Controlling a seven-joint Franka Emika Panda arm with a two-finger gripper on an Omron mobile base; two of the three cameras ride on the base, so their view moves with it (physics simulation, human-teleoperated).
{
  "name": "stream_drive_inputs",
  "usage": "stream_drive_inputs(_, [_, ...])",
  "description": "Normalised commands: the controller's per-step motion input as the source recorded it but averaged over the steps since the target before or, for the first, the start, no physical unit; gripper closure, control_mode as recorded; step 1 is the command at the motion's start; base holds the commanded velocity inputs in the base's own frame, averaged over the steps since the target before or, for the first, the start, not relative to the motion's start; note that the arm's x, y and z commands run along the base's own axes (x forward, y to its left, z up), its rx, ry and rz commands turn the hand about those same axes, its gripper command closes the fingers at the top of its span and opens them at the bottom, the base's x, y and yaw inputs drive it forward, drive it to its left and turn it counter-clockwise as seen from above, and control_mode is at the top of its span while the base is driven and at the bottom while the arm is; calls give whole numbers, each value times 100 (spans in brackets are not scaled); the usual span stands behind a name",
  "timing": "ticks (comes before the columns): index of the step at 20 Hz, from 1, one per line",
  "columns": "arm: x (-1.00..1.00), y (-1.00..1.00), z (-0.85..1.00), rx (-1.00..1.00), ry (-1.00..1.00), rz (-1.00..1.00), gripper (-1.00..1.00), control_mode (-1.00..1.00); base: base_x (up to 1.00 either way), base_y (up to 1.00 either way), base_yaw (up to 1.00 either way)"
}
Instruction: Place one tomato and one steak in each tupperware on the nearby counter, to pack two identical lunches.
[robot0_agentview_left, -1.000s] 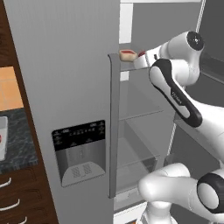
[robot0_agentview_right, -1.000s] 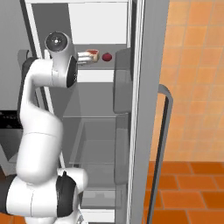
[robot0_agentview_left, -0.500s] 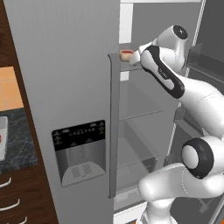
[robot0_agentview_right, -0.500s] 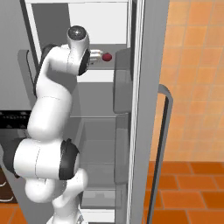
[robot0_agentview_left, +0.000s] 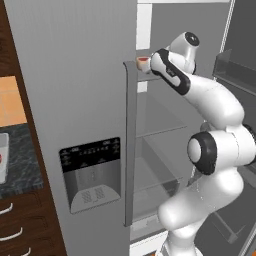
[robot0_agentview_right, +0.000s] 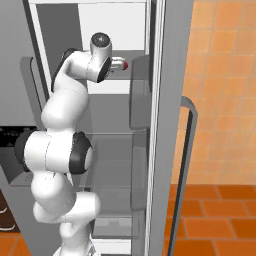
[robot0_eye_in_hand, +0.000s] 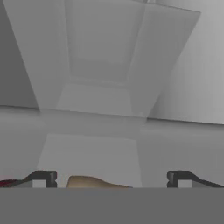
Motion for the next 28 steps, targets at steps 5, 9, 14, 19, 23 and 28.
stream_drive_inputs(5, [83, 0, -8, 0, 0, 0, -100, -100, 0, 0, 0])
stream_drive_inputs(9, [76, 0, -2, 0, 0, 0, -100, -100, 0, 0, 0])
stream_drive_inputs(14, [41, 6, -23, -1, 0, 2, 100, -100, 0, 0, 0])
stream_drive_inputs(19, [10, 25, -45, -5, -1, 6, 100, -100, 0, 0, 0])
stream_drive_inputs(23, [-35, 34, -51, -10, -10, 5, 100, -100, 0, 0, 0])
stream_drive_inputs(28, [-100, 5, -10, -5, -24, 0, 100, -100, 0, 0, 0])
